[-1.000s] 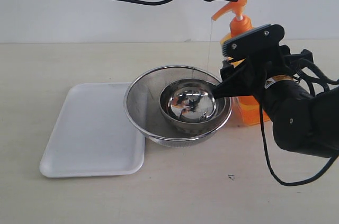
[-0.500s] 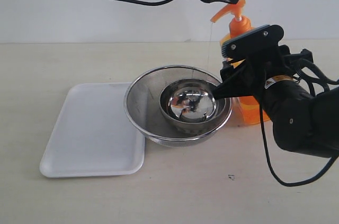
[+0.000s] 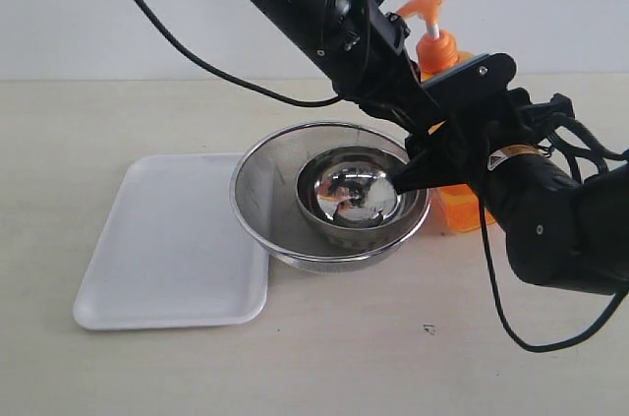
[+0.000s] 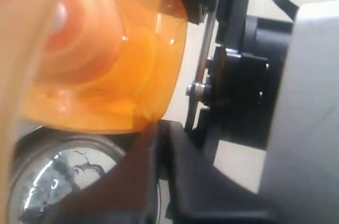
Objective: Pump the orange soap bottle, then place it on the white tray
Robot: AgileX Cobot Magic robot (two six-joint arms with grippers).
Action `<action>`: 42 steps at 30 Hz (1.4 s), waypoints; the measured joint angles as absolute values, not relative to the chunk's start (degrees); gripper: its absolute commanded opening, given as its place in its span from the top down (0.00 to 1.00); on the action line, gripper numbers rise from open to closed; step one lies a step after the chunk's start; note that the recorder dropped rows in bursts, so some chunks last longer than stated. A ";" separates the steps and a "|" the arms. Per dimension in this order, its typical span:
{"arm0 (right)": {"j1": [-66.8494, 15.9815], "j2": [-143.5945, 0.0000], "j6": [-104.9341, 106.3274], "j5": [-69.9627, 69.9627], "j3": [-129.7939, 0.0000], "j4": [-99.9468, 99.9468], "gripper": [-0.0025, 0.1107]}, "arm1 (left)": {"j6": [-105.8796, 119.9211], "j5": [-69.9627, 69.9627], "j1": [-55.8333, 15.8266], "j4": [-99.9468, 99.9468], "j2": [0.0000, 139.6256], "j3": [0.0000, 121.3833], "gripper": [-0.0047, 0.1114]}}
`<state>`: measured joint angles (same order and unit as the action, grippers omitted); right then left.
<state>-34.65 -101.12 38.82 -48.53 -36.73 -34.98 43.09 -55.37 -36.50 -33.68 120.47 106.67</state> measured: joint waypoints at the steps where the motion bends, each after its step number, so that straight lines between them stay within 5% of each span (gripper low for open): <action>1: -34.65 -101.12 38.72 -48.53 -36.73 -34.98 0.98 | 43.09 -55.37 -36.50 -33.68 120.47 106.67 0.92; 28: -34.83 -101.02 39.48 -48.53 -36.96 -36.48 0.98 | 37.37 -60.40 -36.96 -14.50 97.05 106.16 0.92; 42: -34.83 -101.02 39.87 -48.74 -36.96 -36.48 0.98 | 34.96 -59.58 -29.83 -10.42 87.46 106.16 0.92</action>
<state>-34.83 -101.02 39.87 -48.74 -36.96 -36.48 34.96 -59.58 -29.83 -10.42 87.46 106.16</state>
